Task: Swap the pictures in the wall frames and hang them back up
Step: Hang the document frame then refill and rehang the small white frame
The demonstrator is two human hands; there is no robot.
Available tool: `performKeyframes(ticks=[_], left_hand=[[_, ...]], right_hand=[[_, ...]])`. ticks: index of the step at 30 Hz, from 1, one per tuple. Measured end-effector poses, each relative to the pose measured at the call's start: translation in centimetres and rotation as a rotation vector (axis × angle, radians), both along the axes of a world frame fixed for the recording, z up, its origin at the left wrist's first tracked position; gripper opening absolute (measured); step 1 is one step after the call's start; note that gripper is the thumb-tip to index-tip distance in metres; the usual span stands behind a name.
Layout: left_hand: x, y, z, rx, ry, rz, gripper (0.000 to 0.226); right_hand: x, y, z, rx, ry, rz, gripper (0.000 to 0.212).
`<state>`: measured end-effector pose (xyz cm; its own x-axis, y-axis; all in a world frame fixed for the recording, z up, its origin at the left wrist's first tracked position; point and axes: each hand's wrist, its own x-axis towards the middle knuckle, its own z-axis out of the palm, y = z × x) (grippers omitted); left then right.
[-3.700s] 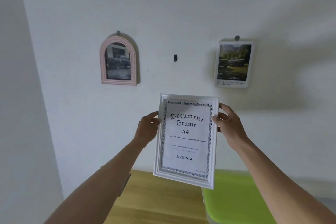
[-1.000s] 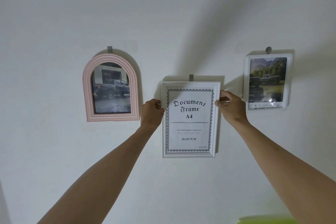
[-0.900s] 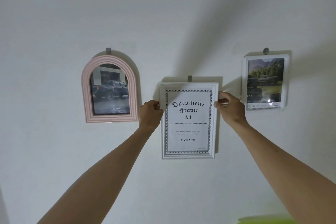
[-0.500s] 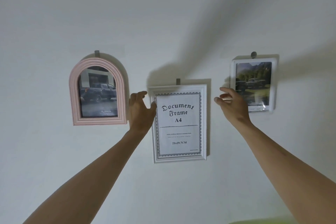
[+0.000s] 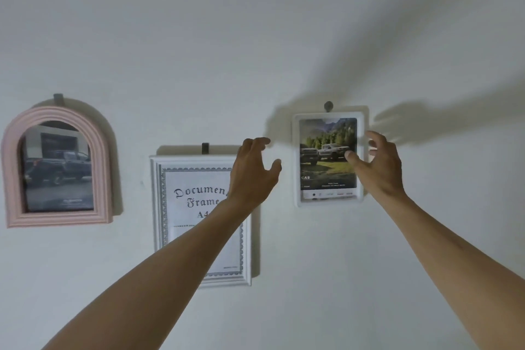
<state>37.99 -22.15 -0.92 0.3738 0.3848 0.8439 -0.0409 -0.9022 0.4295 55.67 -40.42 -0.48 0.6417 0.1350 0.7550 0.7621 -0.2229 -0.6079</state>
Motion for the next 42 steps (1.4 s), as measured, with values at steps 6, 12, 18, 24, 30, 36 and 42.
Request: performKeyframes(ticks=[6, 12, 18, 24, 30, 36, 42], left_hand=[[4.8, -2.9, 0.1, -0.267, 0.096, -0.04, 0.047], [6.3, -3.9, 0.3, -0.479, 0.05, -0.068, 0.028], [5.5, -4.4, 0.4, -0.508, 0.017, -0.078, 0.023], [3.8, -4.9, -0.7, -0.523, 0.015, -0.102, 0.019], [0.4, -3.9, -2.8, -0.599, 0.042, -0.152, 0.022], [-5.6, -1.7, -5.3, -0.716, 0.103, -0.211, 0.023], [-12.3, 1.3, -9.4, -0.795, 0.162, -0.196, 0.021]], right_hand=[[3.6, -0.8, -0.8, -0.074, 0.059, 0.17, 0.06], [4.9, -1.1, -0.9, -0.01, 0.049, 0.252, 0.04], [4.4, -1.7, -0.7, 0.034, 0.028, 0.317, 0.042], [2.9, -2.2, -1.8, 0.005, 0.026, 0.338, 0.044], [-0.3, -2.0, -3.6, -0.051, 0.051, 0.331, 0.044], [-5.5, 0.0, -6.2, -0.081, 0.128, 0.345, 0.045], [-11.8, 3.1, -10.5, -0.14, 0.215, 0.355, 0.044]])
